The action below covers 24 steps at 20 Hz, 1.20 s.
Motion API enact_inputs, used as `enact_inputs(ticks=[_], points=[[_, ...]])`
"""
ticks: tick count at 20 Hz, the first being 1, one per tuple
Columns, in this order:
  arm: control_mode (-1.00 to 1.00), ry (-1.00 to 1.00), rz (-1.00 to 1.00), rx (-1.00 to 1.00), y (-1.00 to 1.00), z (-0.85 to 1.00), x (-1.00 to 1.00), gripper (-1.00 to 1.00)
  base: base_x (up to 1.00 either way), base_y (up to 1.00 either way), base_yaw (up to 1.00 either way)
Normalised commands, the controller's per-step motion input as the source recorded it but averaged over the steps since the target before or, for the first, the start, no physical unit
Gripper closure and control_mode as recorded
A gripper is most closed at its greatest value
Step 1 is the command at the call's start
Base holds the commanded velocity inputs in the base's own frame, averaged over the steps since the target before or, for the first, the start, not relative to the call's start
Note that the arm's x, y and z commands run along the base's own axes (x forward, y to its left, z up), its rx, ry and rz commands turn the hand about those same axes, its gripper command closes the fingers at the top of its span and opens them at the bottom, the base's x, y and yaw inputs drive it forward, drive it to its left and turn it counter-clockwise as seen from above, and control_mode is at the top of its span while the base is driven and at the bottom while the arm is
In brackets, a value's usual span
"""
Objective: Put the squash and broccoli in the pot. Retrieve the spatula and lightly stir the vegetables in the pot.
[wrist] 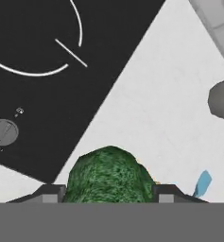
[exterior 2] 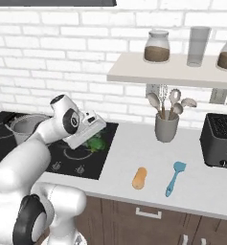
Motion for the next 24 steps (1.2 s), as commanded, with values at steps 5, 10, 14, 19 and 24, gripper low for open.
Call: enact_inputs(ticks=[5,10,14,19,24], points=[[-1.00,0.10,0.56,0.22,1.00,0.51,0.00,1.00,0.00,0.00,0.00],[-1.00,0.03,0.48,0.14,1.00,0.51,0.03,1.00,0.00,0.00,0.00],[-1.00,0.06,0.38,0.08,1.00,0.76,0.07,1.00,0.00,0.00,0.00],[-1.00,0.09,0.27,0.01,1.00,0.65,0.35,1.00,0.00,0.00,0.00],[-1.00,0.11,0.06,-0.04,1.00,-0.01,0.29,1.00,0.00,0.00,0.00]])
